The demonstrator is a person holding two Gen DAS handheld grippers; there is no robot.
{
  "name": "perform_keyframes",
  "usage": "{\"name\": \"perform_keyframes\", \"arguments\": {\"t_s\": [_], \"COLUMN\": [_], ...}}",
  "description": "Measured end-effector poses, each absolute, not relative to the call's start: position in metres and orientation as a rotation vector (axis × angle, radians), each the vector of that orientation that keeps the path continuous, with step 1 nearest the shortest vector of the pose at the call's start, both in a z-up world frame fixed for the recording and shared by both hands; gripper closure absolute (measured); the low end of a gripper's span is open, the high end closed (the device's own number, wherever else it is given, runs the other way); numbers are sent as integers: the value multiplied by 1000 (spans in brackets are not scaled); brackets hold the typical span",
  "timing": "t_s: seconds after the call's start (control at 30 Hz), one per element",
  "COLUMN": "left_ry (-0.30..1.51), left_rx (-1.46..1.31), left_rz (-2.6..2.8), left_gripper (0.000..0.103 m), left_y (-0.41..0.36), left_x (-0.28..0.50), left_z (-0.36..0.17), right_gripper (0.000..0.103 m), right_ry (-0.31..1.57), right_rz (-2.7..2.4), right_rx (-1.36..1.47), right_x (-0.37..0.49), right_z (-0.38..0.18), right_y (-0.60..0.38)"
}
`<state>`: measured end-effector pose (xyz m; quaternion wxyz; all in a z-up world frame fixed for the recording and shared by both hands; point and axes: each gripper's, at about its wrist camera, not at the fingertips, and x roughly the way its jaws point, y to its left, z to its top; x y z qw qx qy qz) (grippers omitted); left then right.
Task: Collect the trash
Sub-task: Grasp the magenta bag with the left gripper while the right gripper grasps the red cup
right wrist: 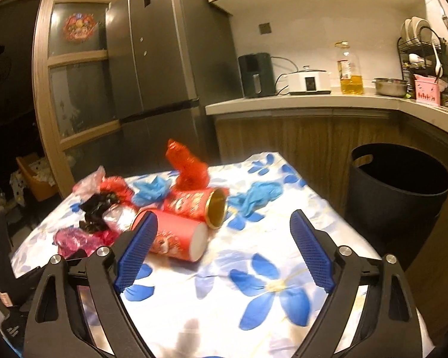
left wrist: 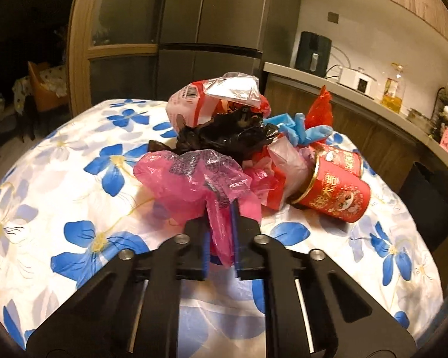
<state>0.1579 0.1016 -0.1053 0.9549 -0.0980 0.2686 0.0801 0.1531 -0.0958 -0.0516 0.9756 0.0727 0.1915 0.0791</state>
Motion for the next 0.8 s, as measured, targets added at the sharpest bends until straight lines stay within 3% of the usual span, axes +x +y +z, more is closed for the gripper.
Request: {"name": "perform_keyframes", "arguments": {"t_s": [0.13,0.8], "left_ry": [511,434], "left_rx": [-208,-236], "left_rz": [144,145], "left_gripper": [99,99], "left_y": [104,129], "left_x": [150,130], "left_z": [-100,-86], "right_gripper": [6,6], "right_ry": [417,488], "right_rz": [175,148], "right_rx": [136,113], "right_x": [164,211], "right_z": [-61,-85], "right_y": [-79,-18]}}
